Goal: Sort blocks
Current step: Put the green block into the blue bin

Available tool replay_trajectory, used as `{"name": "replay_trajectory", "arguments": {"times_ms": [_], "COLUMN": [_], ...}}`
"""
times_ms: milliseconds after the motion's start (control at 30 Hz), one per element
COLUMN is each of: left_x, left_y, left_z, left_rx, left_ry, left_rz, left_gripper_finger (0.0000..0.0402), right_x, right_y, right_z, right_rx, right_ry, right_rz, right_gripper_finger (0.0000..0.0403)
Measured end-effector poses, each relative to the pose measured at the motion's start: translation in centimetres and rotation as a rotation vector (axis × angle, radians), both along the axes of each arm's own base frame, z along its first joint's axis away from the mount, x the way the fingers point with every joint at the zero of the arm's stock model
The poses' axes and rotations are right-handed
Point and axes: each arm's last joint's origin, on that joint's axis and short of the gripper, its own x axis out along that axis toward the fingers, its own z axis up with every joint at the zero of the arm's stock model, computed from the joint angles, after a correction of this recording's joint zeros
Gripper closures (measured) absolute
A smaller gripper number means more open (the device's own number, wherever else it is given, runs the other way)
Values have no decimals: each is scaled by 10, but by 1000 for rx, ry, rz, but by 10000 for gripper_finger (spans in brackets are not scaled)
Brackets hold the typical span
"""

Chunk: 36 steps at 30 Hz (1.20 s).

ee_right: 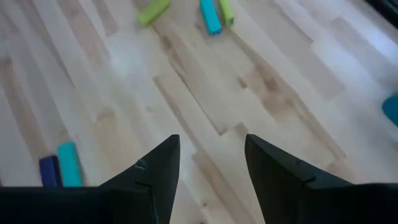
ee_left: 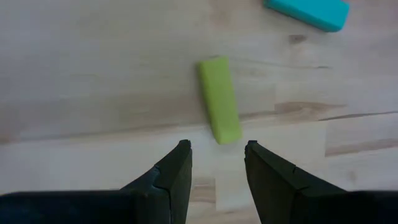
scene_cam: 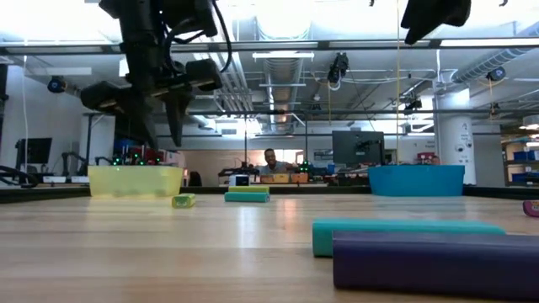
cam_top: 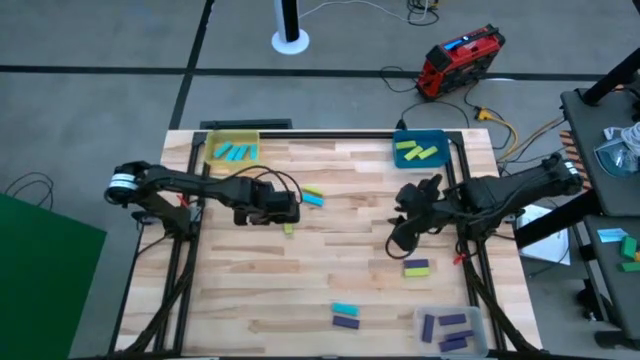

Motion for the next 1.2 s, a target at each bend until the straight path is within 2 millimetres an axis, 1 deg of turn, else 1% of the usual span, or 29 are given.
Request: {"name": "replay_trajectory", "arguments": {"times_ms": [67, 167, 300, 400, 500, 600, 767, 1067, 1200], "left_x": [2, 3, 8, 17, 25, 25, 35, 62, 65], "left_y": [0, 0, 0, 0, 0, 0, -1, 5, 10], "left_z": [2, 2, 3, 2, -1, -10, -21, -23, -28], "left_rx": [-6, -13, -22, -22, -19, -37, -47, 19, 18], "left_ry": [13, 52, 76, 76, 109, 214, 244, 214, 229], "left_rz": [23, 65, 110, 112, 105, 105, 72, -4, 7], "left_gripper_finger": [274, 274, 274, 274, 274, 274, 274, 274, 274], "right_x": [-4, -7, -7, -6, -4, -3, -3, -9, -11], "right_y": [-5, -11, -18, -24, -31, -37, -43, -53, -56], "right_z": [0, -7, -21, -34, -41, -43, -41, -36, -35], "right_rx": [-4, -10, -17, -35, -41, -32, -44, -65, -66], "right_ry": [-31, -59, -52, -28, -26, -46, -69, -87, -95], "right_rz": [-12, -21, -45, -51, -55, -53, -49, -54, -65], "right_gripper_finger": [229, 225, 223, 225, 223, 219, 216, 214, 211]}}
